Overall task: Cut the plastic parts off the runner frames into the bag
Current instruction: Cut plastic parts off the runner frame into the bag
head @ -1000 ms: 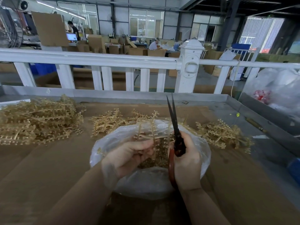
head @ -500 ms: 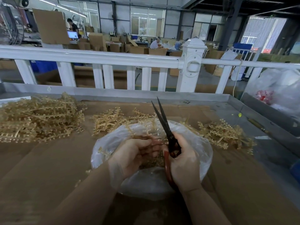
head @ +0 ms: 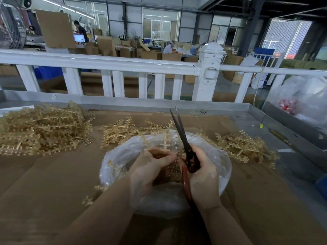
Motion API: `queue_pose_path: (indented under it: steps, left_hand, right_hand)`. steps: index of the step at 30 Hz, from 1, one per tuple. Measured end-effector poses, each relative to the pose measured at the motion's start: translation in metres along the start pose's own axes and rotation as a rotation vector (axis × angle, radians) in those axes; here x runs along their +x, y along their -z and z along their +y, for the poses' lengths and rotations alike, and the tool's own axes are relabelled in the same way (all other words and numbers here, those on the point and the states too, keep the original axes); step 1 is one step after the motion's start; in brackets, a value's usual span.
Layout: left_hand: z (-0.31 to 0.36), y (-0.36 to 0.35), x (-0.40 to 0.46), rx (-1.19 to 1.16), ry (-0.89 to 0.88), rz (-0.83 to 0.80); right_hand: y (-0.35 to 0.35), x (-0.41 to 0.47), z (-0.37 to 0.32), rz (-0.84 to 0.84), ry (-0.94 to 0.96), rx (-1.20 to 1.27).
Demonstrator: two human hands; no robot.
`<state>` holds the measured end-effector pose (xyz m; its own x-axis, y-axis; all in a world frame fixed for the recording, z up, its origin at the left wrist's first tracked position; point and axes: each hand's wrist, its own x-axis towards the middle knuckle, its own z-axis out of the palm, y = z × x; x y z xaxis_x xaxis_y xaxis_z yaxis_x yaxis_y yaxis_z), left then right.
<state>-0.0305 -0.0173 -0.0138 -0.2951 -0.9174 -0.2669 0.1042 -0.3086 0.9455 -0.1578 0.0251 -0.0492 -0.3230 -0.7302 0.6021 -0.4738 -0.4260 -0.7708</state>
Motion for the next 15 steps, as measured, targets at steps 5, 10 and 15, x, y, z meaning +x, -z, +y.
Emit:
queue_pose_path:
  steps: [5, 10, 15]
  left_hand:
    - [0.0011, 0.0028, -0.0031, -0.166, 0.03, -0.07]
    - [-0.0009, -0.0011, -0.0027, -0.015, -0.047, -0.067]
    - [-0.0048, -0.0049, 0.0, -0.002, -0.063, 0.038]
  right_hand:
    - [-0.001, 0.0009, 0.0045, -0.031, 0.014, -0.004]
    - [0.0, 0.0014, -0.0027, -0.031, 0.064, -0.016]
    - [0.0, 0.0001, 0.0022, -0.072, 0.039, 0.012]
